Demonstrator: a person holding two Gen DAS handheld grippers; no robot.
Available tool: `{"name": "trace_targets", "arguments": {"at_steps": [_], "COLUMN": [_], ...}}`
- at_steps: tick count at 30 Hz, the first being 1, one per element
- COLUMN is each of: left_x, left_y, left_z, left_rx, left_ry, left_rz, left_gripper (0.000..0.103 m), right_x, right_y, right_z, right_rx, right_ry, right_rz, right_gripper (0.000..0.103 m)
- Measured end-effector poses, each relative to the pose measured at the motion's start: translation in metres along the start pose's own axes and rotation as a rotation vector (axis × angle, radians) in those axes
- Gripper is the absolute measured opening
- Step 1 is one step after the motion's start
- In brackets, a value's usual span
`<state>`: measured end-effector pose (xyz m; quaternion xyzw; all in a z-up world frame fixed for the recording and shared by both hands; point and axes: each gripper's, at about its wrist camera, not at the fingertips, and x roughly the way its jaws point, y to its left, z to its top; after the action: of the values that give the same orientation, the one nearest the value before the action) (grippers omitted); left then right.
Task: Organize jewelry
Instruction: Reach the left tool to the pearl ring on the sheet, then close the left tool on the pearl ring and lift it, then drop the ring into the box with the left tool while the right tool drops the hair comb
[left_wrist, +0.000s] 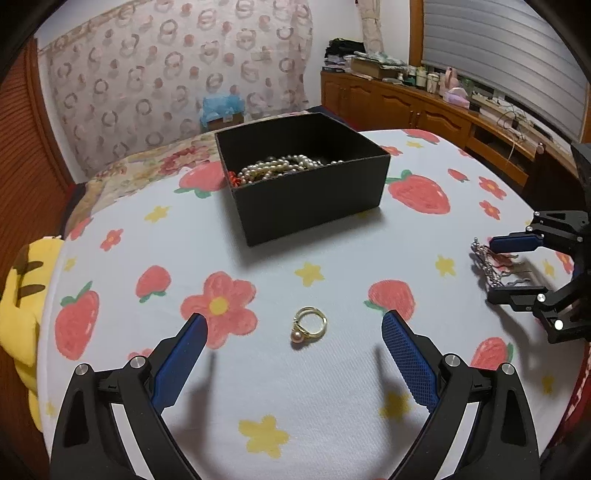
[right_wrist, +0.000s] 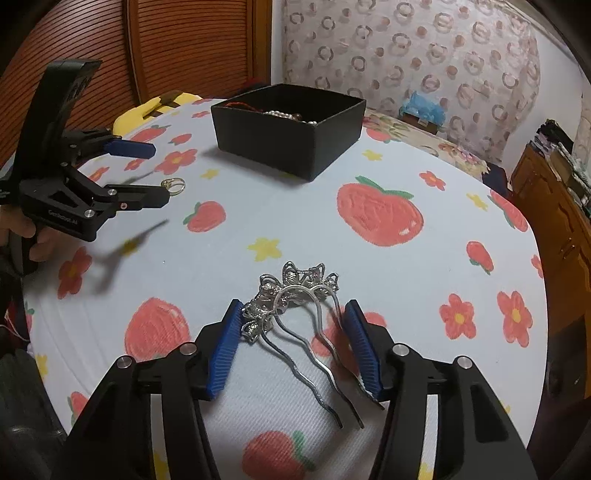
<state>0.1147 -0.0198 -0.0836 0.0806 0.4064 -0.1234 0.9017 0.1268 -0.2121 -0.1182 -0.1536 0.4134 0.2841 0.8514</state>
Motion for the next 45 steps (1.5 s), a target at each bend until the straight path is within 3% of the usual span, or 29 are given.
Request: {"name": "trace_targets", "arguments": {"at_steps": [1,3,6,11,13,14,17,19,20,21,23,28,30,31,38,45], "left_x": [0.000,0.000,0.004,0.010,0.009,0.009,0.008,0.007,0.007,0.006,0.002,0.000,0.001,0.000,-0.011,-0.023], "left_y": [-0.001,-0.003,-0.007,-0.006,-0.004,-0.004,-0.004,-0.003,-0.003,-0.003,-0.002,-0.003,-0.002,-0.003,-0.003,-0.002], "left_z": [0.000,0.000,0.000,-0.001,-0.001,-0.001,-0.001,-0.001,-0.001,-0.001,0.000,0.001,0.001,0.001,0.004,0.017], "left_rx": [0.002,0.009,0.029,0.024,0.021,0.021,0.023,0.020,0.016,0.012,0.006,0.010,0.008,0.006,-0.009,-0.010], "left_ry": [-0.002,0.003,0.019,0.033,0.028,0.027,0.029,0.028,0.027,0.023,0.014,0.011,0.013,0.010,-0.030,-0.074], "left_rz": [-0.012,-0.026,-0.041,-0.046,-0.048,-0.052,-0.055,-0.057,-0.060,-0.061,-0.061,-0.064,-0.062,-0.063,-0.065,-0.064], "left_gripper": [0.088,0.072,0.058,0.045,0.031,0.019,0.018,0.018,0.018,0.016,0.008,0.008,0.008,0.008,0.008,0.008], "right_x": [-0.001,-0.002,-0.006,-0.004,-0.004,-0.003,-0.003,-0.004,-0.005,-0.006,-0.003,0.010,0.010,0.010,0.007,-0.007], "right_y": [-0.001,-0.001,-0.002,-0.004,-0.004,-0.005,-0.005,-0.005,-0.005,-0.006,-0.006,-0.015,-0.018,-0.018,-0.013,-0.008], "right_z": [0.000,0.001,0.003,0.005,0.005,0.006,0.005,0.005,0.005,0.006,0.007,0.006,0.005,0.005,0.008,0.020], "right_rx": [0.004,0.009,0.014,0.015,0.021,0.025,0.024,0.012,0.008,0.002,-0.008,0.013,0.027,0.032,0.013,0.006], "right_ry": [-0.005,-0.017,-0.040,-0.035,-0.035,-0.035,-0.039,-0.045,-0.050,-0.054,-0.043,0.001,-0.008,-0.009,-0.009,-0.069], "right_rz": [0.002,-0.002,0.004,-0.006,-0.002,-0.001,-0.004,-0.019,-0.028,-0.037,-0.036,-0.006,-0.002,0.001,-0.001,-0.005], "right_gripper": [0.058,0.055,0.042,0.040,0.040,0.040,0.040,0.051,0.066,0.073,0.073,0.073,0.060,0.059,0.056,0.056]}}
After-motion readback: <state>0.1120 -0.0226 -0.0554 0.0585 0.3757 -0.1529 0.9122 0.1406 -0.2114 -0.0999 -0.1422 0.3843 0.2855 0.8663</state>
